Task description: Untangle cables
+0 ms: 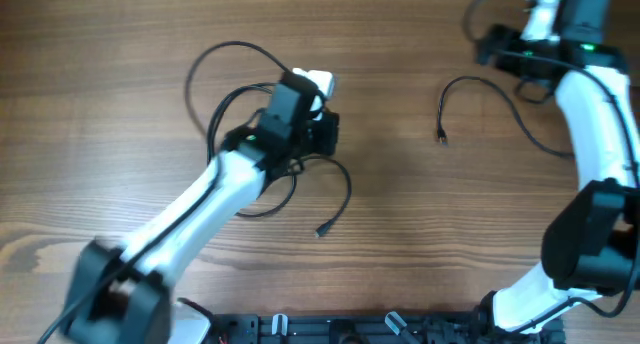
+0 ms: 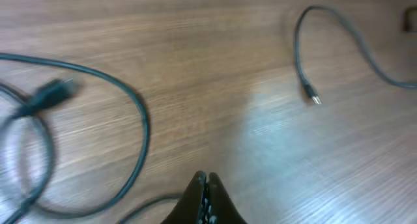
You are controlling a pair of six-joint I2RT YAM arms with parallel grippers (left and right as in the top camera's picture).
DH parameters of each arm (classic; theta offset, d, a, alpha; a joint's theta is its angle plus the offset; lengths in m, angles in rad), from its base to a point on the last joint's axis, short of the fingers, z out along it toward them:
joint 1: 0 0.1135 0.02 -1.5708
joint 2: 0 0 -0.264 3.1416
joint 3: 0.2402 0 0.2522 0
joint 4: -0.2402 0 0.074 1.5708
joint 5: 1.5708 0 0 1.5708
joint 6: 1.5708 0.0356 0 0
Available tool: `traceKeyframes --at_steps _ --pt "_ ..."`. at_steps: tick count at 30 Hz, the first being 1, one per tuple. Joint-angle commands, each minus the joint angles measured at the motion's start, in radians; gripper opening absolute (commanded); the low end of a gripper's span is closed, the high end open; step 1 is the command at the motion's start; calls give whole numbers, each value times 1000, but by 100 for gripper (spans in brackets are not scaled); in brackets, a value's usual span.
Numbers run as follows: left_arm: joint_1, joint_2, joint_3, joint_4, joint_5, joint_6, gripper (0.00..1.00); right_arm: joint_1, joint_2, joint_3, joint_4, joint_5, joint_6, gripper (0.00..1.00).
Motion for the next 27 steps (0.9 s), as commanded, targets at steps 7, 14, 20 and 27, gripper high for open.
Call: traceKeyframes --at_steps 7,14,20,27 --pt "232 -224 -2 -447 -214 11 4 300 -7 0 -326 -50 -277 100" --pt "503 -220 -2 -497 -158 -37 7 447 -7 -8 -403 -111 -356 100" --pt "605 -219 -2 -502 -158 -37 13 546 -7 -75 -304 -118 -315 95" --pt "607 -195 -2 -502 -158 -37 20 602 -5 -204 -189 -203 -322 92"
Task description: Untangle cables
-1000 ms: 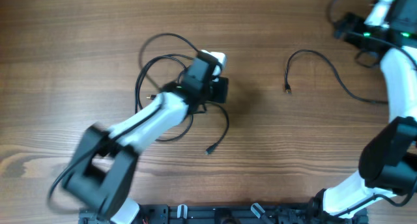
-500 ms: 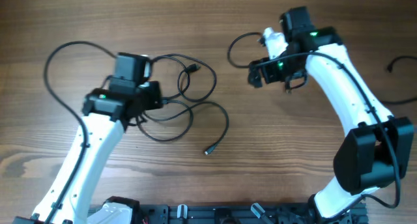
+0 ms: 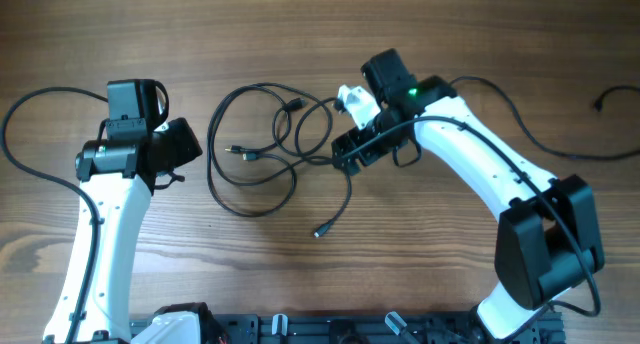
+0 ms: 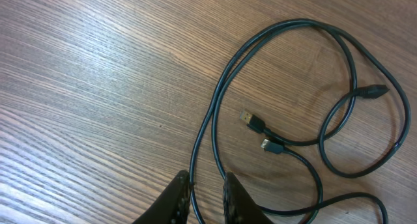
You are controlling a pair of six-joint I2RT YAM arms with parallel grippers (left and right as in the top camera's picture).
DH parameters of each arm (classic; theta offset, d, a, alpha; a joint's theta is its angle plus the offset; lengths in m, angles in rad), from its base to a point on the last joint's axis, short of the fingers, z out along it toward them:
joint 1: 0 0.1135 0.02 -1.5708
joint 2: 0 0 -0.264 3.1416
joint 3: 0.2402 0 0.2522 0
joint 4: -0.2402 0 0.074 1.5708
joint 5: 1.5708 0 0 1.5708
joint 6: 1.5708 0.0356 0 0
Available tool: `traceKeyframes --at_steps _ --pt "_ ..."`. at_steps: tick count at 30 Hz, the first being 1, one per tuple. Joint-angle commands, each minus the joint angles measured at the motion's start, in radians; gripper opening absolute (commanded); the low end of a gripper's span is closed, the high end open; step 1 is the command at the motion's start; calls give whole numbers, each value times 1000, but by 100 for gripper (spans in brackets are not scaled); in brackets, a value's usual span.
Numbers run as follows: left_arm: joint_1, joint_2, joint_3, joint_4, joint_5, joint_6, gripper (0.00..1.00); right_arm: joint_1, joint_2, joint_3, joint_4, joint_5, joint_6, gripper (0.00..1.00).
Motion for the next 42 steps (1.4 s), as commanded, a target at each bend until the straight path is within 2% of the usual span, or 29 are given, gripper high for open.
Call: traceKeyframes --at_steps 1,5,8,12,17,19,23,25,30,32,37,42 --pt "7 27 -4 -1 13 -5 22 8 -5 -63 27 -93 -28 92" --pt "7 58 -4 11 13 -5 21 8 3 -144 76 -111 -11 92" --pt "7 78 -4 12 13 -5 19 8 4 -195 82 -127 69 92" --pt "7 84 -4 23 14 -5 20 8 4 -246 103 -212 91 92" --pt "7 85 -4 23 14 -5 18 8 4 -293 149 -273 173 96" --pt "7 86 -4 26 14 -5 18 8 4 -319 195 -380 174 97" --pt "7 86 -4 27 13 -5 17 27 4 -361 338 -399 256 98" --pt "7 86 -4 27 14 -5 17 43 4 -375 401 -362 286 96" --pt "7 86 -4 27 14 -5 15 68 4 -377 502 -70 283 93" --pt "7 86 -4 26 14 -5 14 68 4 -377 565 -7 166 89" --pt "7 86 -4 26 14 -5 14 68 4 -377 603 190 32 87" --pt "7 86 -4 31 14 -5 14 68 28 -377 686 201 -49 85"
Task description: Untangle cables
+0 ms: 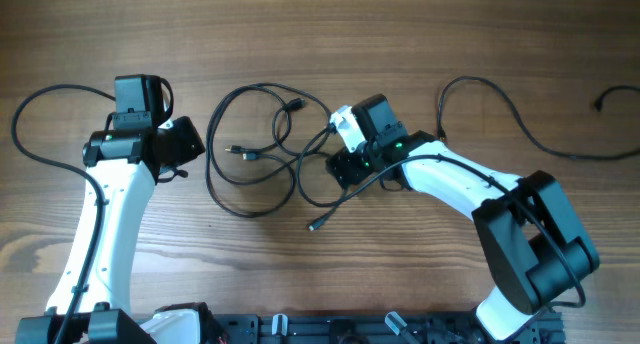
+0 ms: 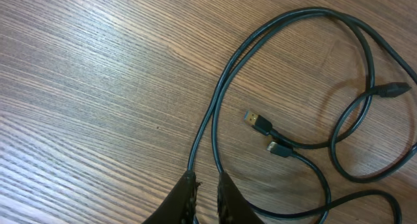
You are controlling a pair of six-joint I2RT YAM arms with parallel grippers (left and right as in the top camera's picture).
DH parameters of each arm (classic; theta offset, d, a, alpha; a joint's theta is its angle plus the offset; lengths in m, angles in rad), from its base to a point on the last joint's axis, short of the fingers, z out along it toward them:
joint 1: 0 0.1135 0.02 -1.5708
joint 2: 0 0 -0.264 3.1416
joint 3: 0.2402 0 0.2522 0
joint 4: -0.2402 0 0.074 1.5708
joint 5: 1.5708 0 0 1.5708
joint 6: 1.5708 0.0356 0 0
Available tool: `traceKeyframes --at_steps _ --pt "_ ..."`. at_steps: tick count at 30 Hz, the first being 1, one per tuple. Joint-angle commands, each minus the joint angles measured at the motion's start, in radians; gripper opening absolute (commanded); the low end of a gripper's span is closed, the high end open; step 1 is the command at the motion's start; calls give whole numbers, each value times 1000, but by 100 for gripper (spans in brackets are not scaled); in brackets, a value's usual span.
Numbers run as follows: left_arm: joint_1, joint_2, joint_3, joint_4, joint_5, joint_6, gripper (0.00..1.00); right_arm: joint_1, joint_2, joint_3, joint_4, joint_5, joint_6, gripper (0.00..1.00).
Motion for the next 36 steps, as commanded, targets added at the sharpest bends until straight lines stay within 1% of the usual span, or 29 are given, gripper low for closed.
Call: traceKeyframes --at_steps 1,8,11,12,14,15,19,20,21,24,26,30,33,36 --pt "7 12 -4 5 9 -5 13 -2 45 -7 48 48 -92 84" --pt "7 12 -4 5 27 -5 13 16 115 -7 75 43 -259 81" --pt "7 12 -4 12 28 -6 13 35 120 -7 107 -21 -359 66" --pt "7 12 -4 13 28 -6 13 41 120 -7 117 -45 -399 59" --pt "7 12 -4 13 28 -6 13 50 120 -7 138 -68 -433 56" --pt "7 12 -4 12 28 -6 13 56 120 -7 151 -70 -436 54" --pt "7 12 -4 12 28 -5 13 67 130 -7 158 -70 -435 51" --pt "7 12 -4 12 28 -5 13 67 141 -7 158 -69 -433 38" --pt "7 12 -4 12 28 -5 13 67 157 -7 157 -69 -414 26" --pt "7 12 -4 11 28 -5 13 67 187 -7 154 -69 -335 7" --pt "7 12 -4 11 28 -5 13 67 195 -6 151 -68 -271 4" --pt "7 12 -4 8 28 -5 12 66 163 -2 134 0 -194 4" --pt "7 12 -4 4 32 -5 9 65 63 -2 84 67 -192 4" --pt "7 12 -4 5 78 -5 10 65 -98 -2 61 128 -162 4"
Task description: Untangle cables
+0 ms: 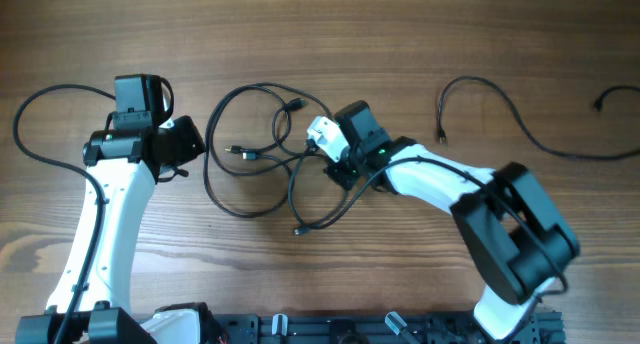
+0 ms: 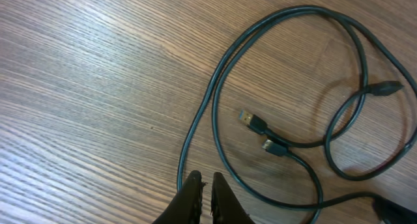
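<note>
A tangle of black cables (image 1: 246,213) lies mid-table, with two USB plugs (image 2: 258,123) inside its loops. My left gripper (image 1: 192,144) is at the tangle's left edge. In the left wrist view its fingers (image 2: 205,180) are shut to a thin slit, and a strand (image 2: 195,129) of the outer loop runs in at their tip. My right gripper (image 1: 338,172) is down in the right side of the tangle. Its fingertips are hidden under the wrist, and it seems shut on a strand. A loose tail (image 1: 297,229) trails from there.
A separate black cable (image 1: 520,126) snakes across the back right, one plug (image 1: 441,136) pointing at the middle. Another cable loop (image 1: 22,124) lies left of the left arm. The arms' mounting rail (image 1: 350,329) runs along the front edge.
My left fingers have closed from a narrow gap to a slit on the strand. The right gripper has shifted left, and the loose tail has moved left with it.
First my left arm was over the tangle and my right arm far back right. Then the left gripper was at the tangle's left edge, open around a strand, with the right gripper in the tangle's right side. The left has narrowed since, and the right has shifted left.
</note>
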You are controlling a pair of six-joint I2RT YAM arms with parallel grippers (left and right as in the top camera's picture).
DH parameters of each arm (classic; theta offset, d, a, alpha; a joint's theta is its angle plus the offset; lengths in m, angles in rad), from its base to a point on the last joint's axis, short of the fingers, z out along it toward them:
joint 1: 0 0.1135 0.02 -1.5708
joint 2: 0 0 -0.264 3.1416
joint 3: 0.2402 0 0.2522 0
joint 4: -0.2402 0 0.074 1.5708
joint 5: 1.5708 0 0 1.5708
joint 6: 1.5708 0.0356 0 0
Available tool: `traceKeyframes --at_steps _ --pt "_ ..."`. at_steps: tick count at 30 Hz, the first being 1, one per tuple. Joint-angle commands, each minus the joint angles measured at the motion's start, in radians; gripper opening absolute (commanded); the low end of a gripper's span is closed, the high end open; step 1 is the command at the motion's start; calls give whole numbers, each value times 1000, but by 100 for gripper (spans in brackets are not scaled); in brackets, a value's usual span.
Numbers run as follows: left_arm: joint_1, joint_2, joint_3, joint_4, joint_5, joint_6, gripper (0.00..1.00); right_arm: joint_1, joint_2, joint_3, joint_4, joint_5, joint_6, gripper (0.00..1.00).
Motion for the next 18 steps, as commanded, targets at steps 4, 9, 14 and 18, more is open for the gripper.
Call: traceKeyframes --at_steps 4,9,14,18 --pt "7 9 -4 0 124 -5 22 -2 -369 -2 44 115 105 4" --pt "6 9 -4 0 231 3 53 -6 -571 18 135 161 139 4" --pt "6 9 -4 11 417 59 100 -6 -680 19 195 174 140 4" --pt "6 9 -4 24 498 26 100 -6 -719 19 199 230 152 4"
